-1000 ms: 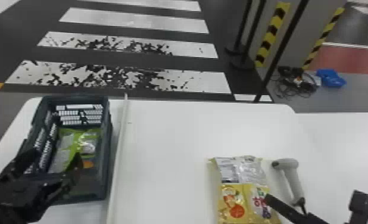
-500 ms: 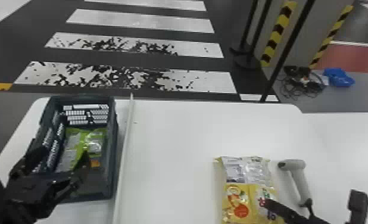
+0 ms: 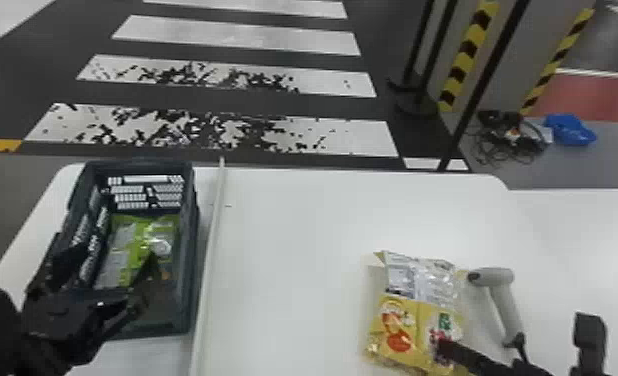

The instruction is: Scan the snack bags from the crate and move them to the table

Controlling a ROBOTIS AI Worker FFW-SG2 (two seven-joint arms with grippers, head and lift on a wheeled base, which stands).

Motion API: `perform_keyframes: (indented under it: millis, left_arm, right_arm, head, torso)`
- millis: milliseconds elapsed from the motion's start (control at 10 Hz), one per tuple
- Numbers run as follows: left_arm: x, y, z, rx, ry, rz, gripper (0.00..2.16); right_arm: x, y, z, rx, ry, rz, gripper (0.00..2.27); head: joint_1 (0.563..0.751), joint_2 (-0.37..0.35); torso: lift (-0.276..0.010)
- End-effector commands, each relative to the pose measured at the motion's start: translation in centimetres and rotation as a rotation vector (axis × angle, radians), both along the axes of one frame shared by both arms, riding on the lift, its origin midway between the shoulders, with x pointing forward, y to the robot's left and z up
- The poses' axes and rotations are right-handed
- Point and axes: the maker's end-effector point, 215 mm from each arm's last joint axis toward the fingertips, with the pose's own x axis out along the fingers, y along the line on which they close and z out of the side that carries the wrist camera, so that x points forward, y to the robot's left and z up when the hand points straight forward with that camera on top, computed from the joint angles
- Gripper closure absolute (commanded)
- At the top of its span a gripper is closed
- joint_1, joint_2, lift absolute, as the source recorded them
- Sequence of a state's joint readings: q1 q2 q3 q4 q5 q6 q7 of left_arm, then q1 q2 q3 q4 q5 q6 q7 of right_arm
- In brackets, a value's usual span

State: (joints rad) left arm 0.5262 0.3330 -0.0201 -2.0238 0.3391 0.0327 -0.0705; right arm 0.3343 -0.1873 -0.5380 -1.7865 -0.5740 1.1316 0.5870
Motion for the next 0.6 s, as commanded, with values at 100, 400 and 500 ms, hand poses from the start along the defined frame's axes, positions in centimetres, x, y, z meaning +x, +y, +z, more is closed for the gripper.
perform_keyframes:
  millis: [100,400,500]
  left_arm:
    - [0.0,-0.2,-0.1,0.0,0.001,-0.001,0.07]
    - [-0.1,-0.1,-0.7,0.001,0.011,0.004,0.07]
    - [-0.2,0.0,-1.1,0.002,0.018,0.006,0.07]
  right_arm:
    - [0.7,-0.2,2.1,-0.027,-0.058,0.036,2.25]
    - [2.3,0.6,8.4,-0.102,-0.193,0.095,2.25]
    - [2.8,0.0,10.7,-0.106,-0.244,0.083,2.25]
  head:
    - [0.695,-0.141]
    - [0.695,-0.136]
    - [0.695,-0.131]
  torso:
    - [-0.095]
    - [-0.095]
    - [-0.095]
